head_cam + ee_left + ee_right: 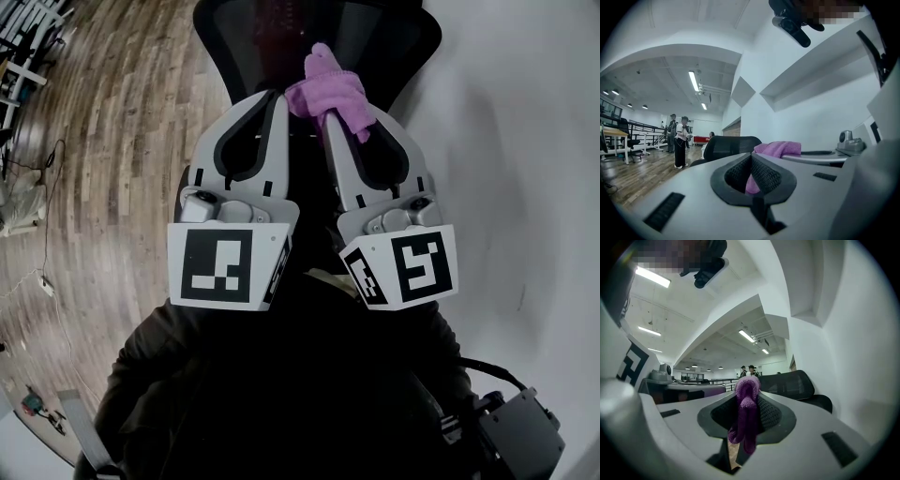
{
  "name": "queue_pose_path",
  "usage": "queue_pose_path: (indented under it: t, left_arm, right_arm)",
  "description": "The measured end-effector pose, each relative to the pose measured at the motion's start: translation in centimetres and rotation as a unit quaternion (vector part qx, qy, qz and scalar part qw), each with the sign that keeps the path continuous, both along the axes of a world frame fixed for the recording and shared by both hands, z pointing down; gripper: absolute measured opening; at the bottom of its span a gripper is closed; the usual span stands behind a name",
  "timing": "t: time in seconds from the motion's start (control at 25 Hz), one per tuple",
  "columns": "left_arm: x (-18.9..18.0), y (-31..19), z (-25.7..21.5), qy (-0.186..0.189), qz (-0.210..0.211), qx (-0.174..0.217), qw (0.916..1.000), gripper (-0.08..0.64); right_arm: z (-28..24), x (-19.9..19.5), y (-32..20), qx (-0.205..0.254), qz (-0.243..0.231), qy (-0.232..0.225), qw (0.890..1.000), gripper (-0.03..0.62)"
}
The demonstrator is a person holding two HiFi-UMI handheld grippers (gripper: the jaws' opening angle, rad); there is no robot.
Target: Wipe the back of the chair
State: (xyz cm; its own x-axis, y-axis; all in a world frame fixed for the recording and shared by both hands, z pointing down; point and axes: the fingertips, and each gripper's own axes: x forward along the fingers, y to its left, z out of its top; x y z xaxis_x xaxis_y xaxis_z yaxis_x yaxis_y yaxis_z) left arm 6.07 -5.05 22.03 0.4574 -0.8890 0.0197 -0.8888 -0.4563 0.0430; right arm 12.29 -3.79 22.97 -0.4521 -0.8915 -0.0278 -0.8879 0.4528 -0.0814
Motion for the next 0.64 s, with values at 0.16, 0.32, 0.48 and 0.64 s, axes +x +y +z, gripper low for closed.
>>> queue_pose_path:
  t: [0.16,0.32,0.48,0.64]
  left_arm:
    - [-0.4,0.3,-0.4,-0.002,0.000,0.001,1.0000,0.009]
    - [-0.4,0.2,0.1,-0.016,-0.002,0.009,0.9998,0.009]
    - [-1.4,0.5,-0.3,-0.004,-0.003,0.002,1.0000,0.009]
    - [-1.9,0.4,-1.3,0.000,-0.004,-0.002,1.0000,0.009]
  right_arm:
    - [-0.5,-0.6,0.3,0.002,-0.006,-0.006,1.000,0.095]
    - [-0.1,-0.7,0.2,0.001,-0.015,-0.009,1.000,0.095]
    - [-0.5,-1.9,0.4,0.003,-0.017,-0.010,1.000,0.095]
    - [-1.5,-2.7,0.2,0.003,-0.021,-0.011,1.000,0.095]
